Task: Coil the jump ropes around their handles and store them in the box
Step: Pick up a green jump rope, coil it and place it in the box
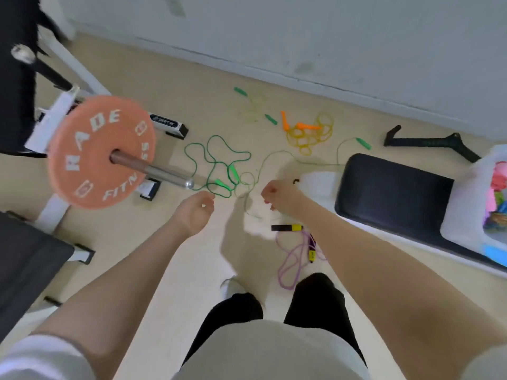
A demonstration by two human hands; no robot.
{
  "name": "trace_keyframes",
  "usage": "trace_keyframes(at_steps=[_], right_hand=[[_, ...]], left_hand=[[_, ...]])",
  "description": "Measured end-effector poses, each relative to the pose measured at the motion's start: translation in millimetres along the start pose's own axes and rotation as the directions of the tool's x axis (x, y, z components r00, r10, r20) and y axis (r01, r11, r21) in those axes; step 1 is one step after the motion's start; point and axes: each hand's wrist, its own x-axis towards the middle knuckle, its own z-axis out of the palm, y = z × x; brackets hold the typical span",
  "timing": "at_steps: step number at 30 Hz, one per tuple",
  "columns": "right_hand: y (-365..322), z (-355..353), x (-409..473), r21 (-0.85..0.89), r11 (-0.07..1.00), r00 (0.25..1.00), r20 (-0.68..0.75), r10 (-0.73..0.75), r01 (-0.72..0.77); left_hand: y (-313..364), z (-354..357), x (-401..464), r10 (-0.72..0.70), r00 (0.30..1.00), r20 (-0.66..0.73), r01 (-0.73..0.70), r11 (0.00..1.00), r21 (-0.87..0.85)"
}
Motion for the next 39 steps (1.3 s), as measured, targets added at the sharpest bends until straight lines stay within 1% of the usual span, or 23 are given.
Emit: trace_keyframes(at_steps=[2, 4, 6, 10, 12, 14, 17, 19, 22, 23, 27, 31, 34, 36, 39], right_hand=[[-25, 26, 6, -0.084, 0.996, 1.000, 0.022, -0.014, 0.016], [-48, 48, 13, -0.121, 0.992, 0.999, 0.024, -0.027, 0.029], [-53, 53, 28, -0.153, 0.988, 1.000, 0.002, -0.028, 0.028], [-41, 55, 72, -0.110, 0.989, 0.995, 0.001, 0.101, -0.100], [-29, 58, 98, -0.107, 0.978, 0.984, -0.009, 0.176, -0.176], [-15, 61, 125, -0.058, 0.962, 0.963, -0.031, 0.266, -0.267], [5, 63, 167, 0.016, 0.946, 0.945, -0.048, 0.325, -0.324], [22, 64, 199, 0.059, 0.938, 0.938, -0.048, 0.344, -0.341], [49, 59, 250, 0.143, 0.908, 0.912, -0.067, 0.405, -0.393], [55, 57, 268, 0.142, 0.906, 0.910, -0.063, 0.410, -0.399], [72, 55, 342, 0.036, 0.918, 0.916, -0.066, 0.397, -0.395], [87, 79, 420, 0.007, 0.938, 0.936, -0.058, 0.346, -0.346], [110, 122, 481, 0.023, 0.948, 0.945, -0.075, 0.318, -0.317], [131, 156, 522, 0.034, 0.951, 0.947, -0.086, 0.309, -0.307], [161, 205, 582, 0.007, 0.951, 0.943, -0.128, 0.307, -0.309]], left_hand=[[-28, -25, 6, -0.022, 0.999, -0.041, 0.020, 0.999, -0.051], [-42, -37, 16, -0.003, 0.998, -0.070, -0.004, 0.995, -0.102], [-47, -42, 31, 0.019, 0.998, -0.059, -0.026, 0.992, -0.125], [-51, -44, 71, 0.070, 0.998, 0.005, -0.069, 0.987, -0.143], [-54, -44, 100, 0.111, 0.993, 0.034, -0.106, 0.987, -0.121], [-57, -45, 134, 0.109, 0.992, 0.058, -0.106, 0.993, -0.055], [-61, -39, 196, 0.101, 0.993, 0.061, -0.098, 0.993, -0.062], [-61, -31, 244, 0.091, 0.993, 0.070, -0.092, 0.996, 0.012], [-53, -20, 317, 0.143, 0.981, 0.128, -0.157, 0.981, 0.113], [-49, -18, 339, 0.143, 0.982, 0.125, -0.159, 0.979, 0.129], [-43, 2, 419, 0.140, 0.978, 0.152, -0.162, 0.977, 0.140], [-67, 43, 493, 0.186, 0.962, 0.199, -0.237, 0.931, 0.277], [-103, 82, 550, 0.229, 0.942, 0.246, -0.307, 0.884, 0.352], [-134, 110, 589, 0.281, 0.913, 0.298, -0.374, 0.866, 0.331], [-176, 149, 639, 0.347, 0.864, 0.364, -0.466, 0.826, 0.317]])
